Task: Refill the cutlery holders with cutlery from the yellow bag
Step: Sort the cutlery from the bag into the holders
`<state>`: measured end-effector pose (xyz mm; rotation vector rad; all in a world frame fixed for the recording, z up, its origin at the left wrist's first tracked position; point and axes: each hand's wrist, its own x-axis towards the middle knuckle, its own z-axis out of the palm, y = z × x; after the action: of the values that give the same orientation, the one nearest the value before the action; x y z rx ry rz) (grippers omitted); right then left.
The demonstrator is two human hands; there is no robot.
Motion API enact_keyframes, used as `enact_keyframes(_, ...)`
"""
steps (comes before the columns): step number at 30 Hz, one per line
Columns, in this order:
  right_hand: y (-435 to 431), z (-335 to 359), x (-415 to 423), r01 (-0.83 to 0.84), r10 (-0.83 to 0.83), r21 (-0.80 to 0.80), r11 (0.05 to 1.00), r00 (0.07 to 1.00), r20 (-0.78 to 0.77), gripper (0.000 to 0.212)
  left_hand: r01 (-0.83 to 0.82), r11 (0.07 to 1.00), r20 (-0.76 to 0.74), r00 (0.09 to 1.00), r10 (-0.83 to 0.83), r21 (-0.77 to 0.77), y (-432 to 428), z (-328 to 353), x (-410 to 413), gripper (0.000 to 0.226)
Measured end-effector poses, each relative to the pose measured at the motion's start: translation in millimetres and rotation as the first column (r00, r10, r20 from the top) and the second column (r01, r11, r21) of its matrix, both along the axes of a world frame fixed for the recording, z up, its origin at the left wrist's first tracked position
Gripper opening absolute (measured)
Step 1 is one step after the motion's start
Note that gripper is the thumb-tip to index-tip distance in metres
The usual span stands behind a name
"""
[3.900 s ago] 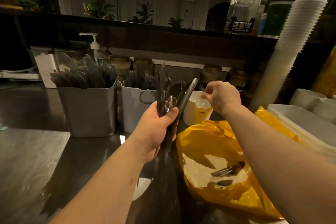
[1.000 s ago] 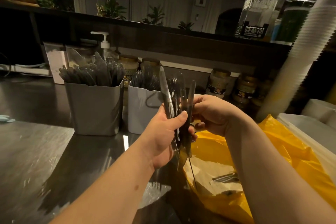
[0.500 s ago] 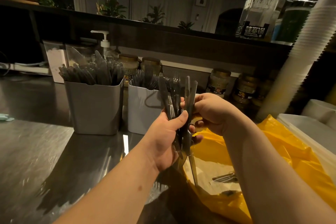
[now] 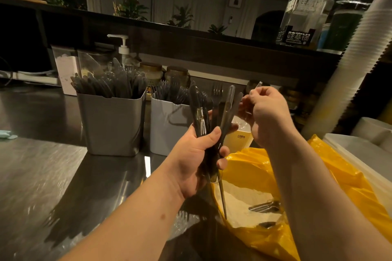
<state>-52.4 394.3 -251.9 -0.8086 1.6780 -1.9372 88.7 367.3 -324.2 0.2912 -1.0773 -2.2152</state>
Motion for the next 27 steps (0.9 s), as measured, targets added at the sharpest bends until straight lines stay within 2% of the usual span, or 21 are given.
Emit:
enact_keyframes(2,4.9,4.4,-3.2,-0.087,0.086,-0.012,0.996,0.996,-0.029,0.009,0.021,1.0,-0.039,0.999,-0.021,-0.001,-1.4,1.1,1.6,0.04)
enact_keyframes(3,8.4,7.0,-4.0,-0.125,0.124,-0.002,0.992,0.987,-0.103,0.007,0.025,1.0,-0.045,0.999,-0.026,-0.019,-2.1,1.3,1.7,0.035)
enact_keyframes(5,17.5,13.2,-3.3,-0.15,0.142,0.01,0.989,0.916,-0.375,0.009,0.013,0.995,-0.007,1.0,-0.013,-0.095,-1.4,1.2,1.4,0.023)
enact_keyframes(7,25.5,20.5,1.1,-0.163,0.164,0.063,0.985,0.738,-0.654,0.006,0.006,0.987,0.04,0.999,0.001,-0.158,-0.6,-0.3,0.1,0.024)
enact_keyframes(8,28.2,22.6,4.1,-0.145,0.212,0.156,0.977,0.625,-0.751,0.004,0.01,0.985,0.046,0.999,-0.002,-0.171,-0.2,-1.3,-0.8,0.027)
enact_keyframes(10,29.3,21.5,5.8,0.017,0.306,0.348,0.937,0.435,-0.847,0.004,0.011,0.978,0.056,0.998,0.001,-0.207,-0.9,-1.9,-1.4,0.033)
enact_keyframes(12,27.3,18.4,7.2,0.165,0.347,0.422,0.892,0.351,-0.87,0.008,-0.012,0.963,0.087,0.996,0.037,-0.268,-4.1,-3.8,-1.9,0.039)
enact_keyframes(15,25.8,14.5,14.6,0.261,0.404,0.49,0.832,0.32,-0.857,0.016,-0.017,0.944,0.13,0.99,0.063,-0.329,-6.9,-8.7,-4.2,0.042)
enact_keyframes(17,25.4,13.6,19.6,0.303,0.382,0.461,0.834,0.285,-0.879,0.018,-0.014,0.944,0.148,0.987,0.066,-0.329,-6.7,-10.2,-5.9,0.043)
enact_keyframes(19,24.6,13.1,22.9,0.237,0.364,0.43,0.871,0.277,-0.889,0.014,-0.021,0.949,0.126,0.99,0.064,-0.314,-7.0,-9.4,-6.6,0.044)
enact_keyframes(20,24.5,13.7,24.1,0.177,0.382,0.445,0.878,0.303,-0.873,0.013,-0.021,0.95,0.109,0.992,0.058,-0.31,-7.2,-8.9,-6.4,0.044)
enact_keyframes(22,24.2,15.4,24.1,0.079,0.452,0.51,0.857,0.362,-0.815,0.011,-0.021,0.949,0.1,0.993,0.055,-0.313,-8.3,-9.0,-6.0,0.043)
enact_keyframes(25,22.8,16.0,23.4,-0.006,0.545,0.59,0.808,0.391,-0.742,0.015,-0.045,0.956,0.124,0.989,0.084,-0.29,-8.7,-10.1,-6.4,0.039)
enact_keyframes(27,19.8,12.0,26.3,-0.006,0.499,0.549,0.836,0.425,-0.755,0.014,-0.057,0.957,0.125,0.988,0.096,-0.284,-6.9,-9.1,-8.4,0.038)
